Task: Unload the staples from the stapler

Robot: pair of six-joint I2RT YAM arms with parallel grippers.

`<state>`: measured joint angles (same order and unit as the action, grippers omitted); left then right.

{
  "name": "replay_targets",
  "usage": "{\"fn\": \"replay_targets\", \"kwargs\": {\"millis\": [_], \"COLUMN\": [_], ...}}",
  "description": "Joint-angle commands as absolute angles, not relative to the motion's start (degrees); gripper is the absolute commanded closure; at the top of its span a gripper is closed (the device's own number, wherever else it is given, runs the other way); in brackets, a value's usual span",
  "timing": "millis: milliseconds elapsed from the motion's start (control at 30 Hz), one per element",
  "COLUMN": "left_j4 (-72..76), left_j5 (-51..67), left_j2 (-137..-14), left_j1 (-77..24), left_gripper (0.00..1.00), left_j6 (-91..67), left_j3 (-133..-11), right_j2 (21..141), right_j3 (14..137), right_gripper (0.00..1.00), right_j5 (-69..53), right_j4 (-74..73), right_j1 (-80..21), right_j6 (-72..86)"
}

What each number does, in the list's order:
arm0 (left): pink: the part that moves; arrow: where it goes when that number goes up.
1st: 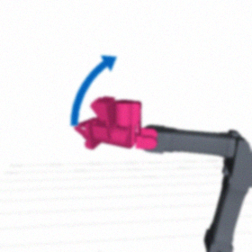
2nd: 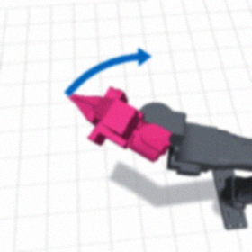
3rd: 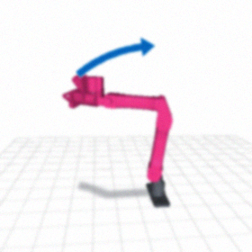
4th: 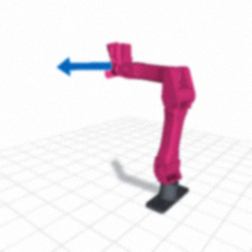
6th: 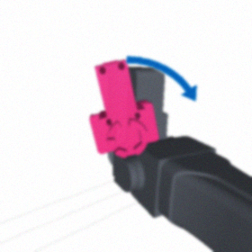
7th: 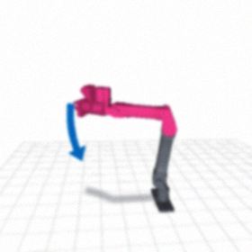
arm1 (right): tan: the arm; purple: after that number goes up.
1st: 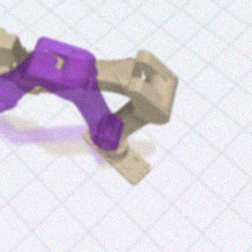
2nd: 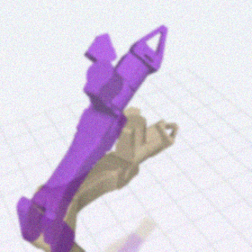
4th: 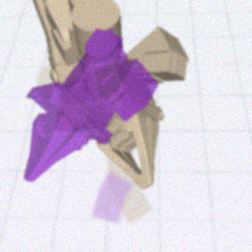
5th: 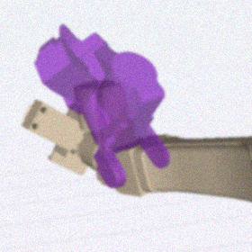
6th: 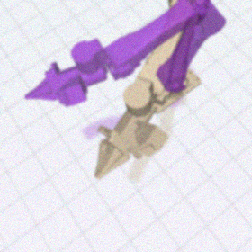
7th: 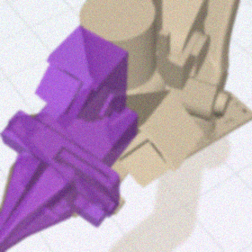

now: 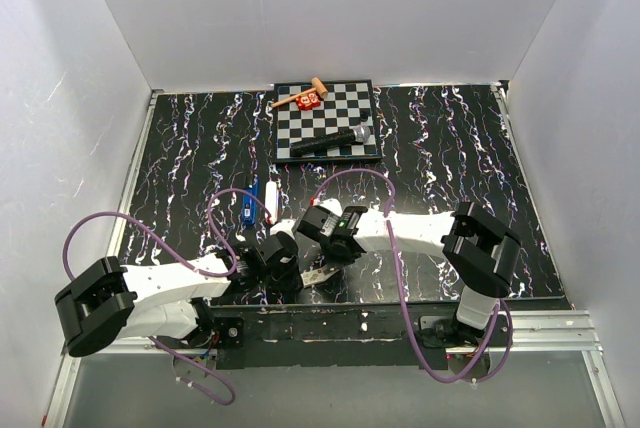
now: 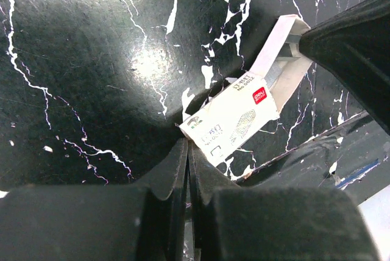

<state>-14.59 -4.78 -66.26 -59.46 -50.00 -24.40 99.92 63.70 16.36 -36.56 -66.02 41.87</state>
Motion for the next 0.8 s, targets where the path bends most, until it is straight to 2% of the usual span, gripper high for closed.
{"fn": "replay_targets", "kwargs": {"millis": [0, 400, 767], "left_j4": [-15.7, -15.3, -16.3], "left_j5": [-4.3, -3.9, -5.2], "left_j2": [-66.9, -68.1, -64.4], "left_j1": [-60.3, -60.9, -61.7], "left_gripper": [1.00, 1.00, 1.00], "left_j6": [-50.1, -50.4, -52.3], "left_j3": [-25.2, -25.5, -24.7], "right_j2": [100.6, 99.2, 98.5], "right_j3": [65.9, 64.0, 63.0], "right_gripper": [0.99, 0.99, 0.99], "right_j5": [16.6, 17.3, 17.1], "right_j4": [-36.1, -35.9, -36.8], "right_j1": [-66.3, -65.2, -65.2], "right_j6": [43.9, 46.8, 49.3]}}
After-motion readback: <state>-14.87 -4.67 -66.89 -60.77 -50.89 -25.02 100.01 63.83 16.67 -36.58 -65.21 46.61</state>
